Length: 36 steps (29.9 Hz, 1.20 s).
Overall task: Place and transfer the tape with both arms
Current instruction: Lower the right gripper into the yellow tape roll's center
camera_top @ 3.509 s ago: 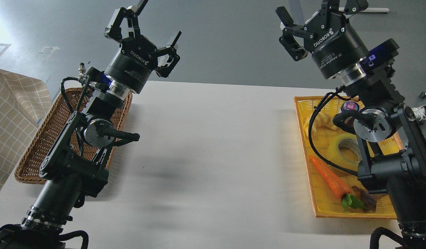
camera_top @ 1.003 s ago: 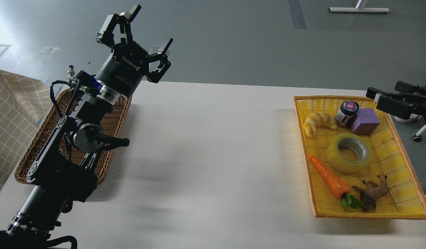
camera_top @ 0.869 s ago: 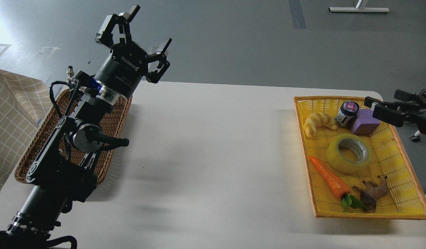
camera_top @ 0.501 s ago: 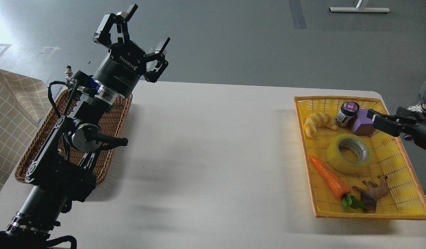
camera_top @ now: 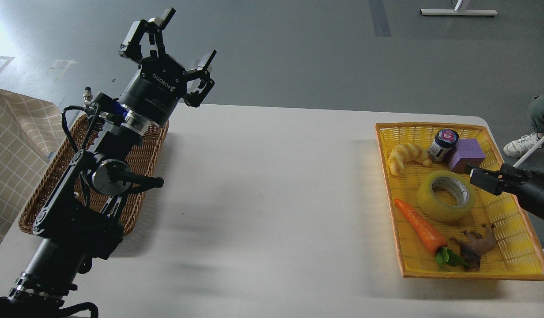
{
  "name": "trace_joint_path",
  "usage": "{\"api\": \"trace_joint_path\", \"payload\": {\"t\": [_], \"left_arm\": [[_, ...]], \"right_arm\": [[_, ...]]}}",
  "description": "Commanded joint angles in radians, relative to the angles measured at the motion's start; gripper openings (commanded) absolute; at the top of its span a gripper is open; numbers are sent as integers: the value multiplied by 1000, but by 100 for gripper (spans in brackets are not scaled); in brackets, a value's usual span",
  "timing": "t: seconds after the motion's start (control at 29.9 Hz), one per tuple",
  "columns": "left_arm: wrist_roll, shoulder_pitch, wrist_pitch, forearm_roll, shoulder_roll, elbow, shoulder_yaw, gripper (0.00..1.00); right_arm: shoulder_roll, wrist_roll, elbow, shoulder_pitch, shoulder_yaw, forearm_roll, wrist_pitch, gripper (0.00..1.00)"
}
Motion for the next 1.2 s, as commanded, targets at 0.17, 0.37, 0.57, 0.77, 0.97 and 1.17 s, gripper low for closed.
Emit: {"api": "trace_joint_path", "payload": {"t": [0.17, 0.37, 0.57, 0.77, 0.97, 1.17], "left_arm": [[-1, -1, -6, -3, 1, 2, 0, 98], [-1, 1, -6, -5, 1, 5, 0, 98], [-1, -1, -7, -5, 1, 8, 0, 98], [-1, -1, -7, -6, 1, 8, -5, 98], [-1, 1, -9, -6, 3, 8, -12, 98], [-1, -1, -7, -6, 3, 8, -40, 98]], "right_arm": [[25, -9, -35, -2, -65, 0, -52, 97], [31, -11, -66, 7, -83, 0, -71, 97], [37, -11, -117, 9, -90, 0, -83, 97], [41, -12, -143, 24, -103, 0, -86, 94], [43, -12, -157, 66, -129, 0, -86, 90], [43, -12, -193, 104, -143, 0, -84, 89]]}}
